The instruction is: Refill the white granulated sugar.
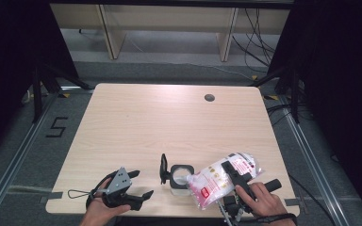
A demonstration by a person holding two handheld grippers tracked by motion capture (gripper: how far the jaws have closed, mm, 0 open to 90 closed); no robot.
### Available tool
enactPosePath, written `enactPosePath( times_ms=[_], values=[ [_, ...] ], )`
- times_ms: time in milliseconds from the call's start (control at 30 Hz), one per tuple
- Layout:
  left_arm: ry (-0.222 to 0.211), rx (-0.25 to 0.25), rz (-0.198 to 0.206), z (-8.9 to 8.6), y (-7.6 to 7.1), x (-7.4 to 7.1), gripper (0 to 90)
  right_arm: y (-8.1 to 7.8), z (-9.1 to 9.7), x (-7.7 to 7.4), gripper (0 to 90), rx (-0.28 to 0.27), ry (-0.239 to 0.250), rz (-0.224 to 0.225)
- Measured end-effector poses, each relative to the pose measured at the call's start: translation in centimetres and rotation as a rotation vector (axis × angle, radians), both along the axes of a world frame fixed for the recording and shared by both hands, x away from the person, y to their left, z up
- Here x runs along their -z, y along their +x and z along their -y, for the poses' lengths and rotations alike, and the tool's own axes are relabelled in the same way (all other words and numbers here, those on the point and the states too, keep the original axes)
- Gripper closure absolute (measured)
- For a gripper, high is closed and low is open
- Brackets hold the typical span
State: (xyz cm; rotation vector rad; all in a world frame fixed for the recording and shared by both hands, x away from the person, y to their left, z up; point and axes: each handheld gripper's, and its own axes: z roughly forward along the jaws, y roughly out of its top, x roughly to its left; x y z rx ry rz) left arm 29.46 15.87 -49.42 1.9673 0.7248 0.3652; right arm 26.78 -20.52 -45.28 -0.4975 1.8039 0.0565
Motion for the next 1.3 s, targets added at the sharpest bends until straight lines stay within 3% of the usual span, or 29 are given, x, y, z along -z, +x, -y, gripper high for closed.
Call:
enactPosePath(
  times_ms=[300, 333, 567, 633, 767, 867, 1300],
  values=[
    [0.017, 0.015, 0.015, -0.14, 0.11, -0.08, 15.8, 0.03, 0.04, 0.08, 43.3, -0.005, 0.006, -0.008],
    [0.001, -0.001, -0.005, -0.04, -0.04, -0.02, 15.8, 0.02, 0.04, 0.06, 43.3, -0.005, 0.005, -0.007],
    [0.002, 0.0, -0.004, -0.05, -0.04, -0.04, 15.8, 0.01, 0.04, 0.04, 43.4, 0.0, 0.012, -0.01],
    [0.006, 0.002, 0.001, -0.08, 0.0, -0.05, 15.8, -0.1, 0.05, -0.01, 43.4, 0.024, 0.001, -0.023],
    [0.006, 0.003, 0.002, -0.09, 0.01, -0.05, 15.8, 0.03, 0.2, 0.22, 43.4, 0.011, 0.032, -0.026],
    [0.007, 0.004, 0.0, -0.09, 0.0, -0.05, 15.8, 0.06, 0.17, 0.15, 43.4, 0.012, 0.027, -0.034],
    [-0.002, -0.001, -0.004, 0.0, -0.05, 0.0, 15.8, 0.07, 0.21, 0.04, 43.5, -0.005, 0.018, -0.016]
  ],
)
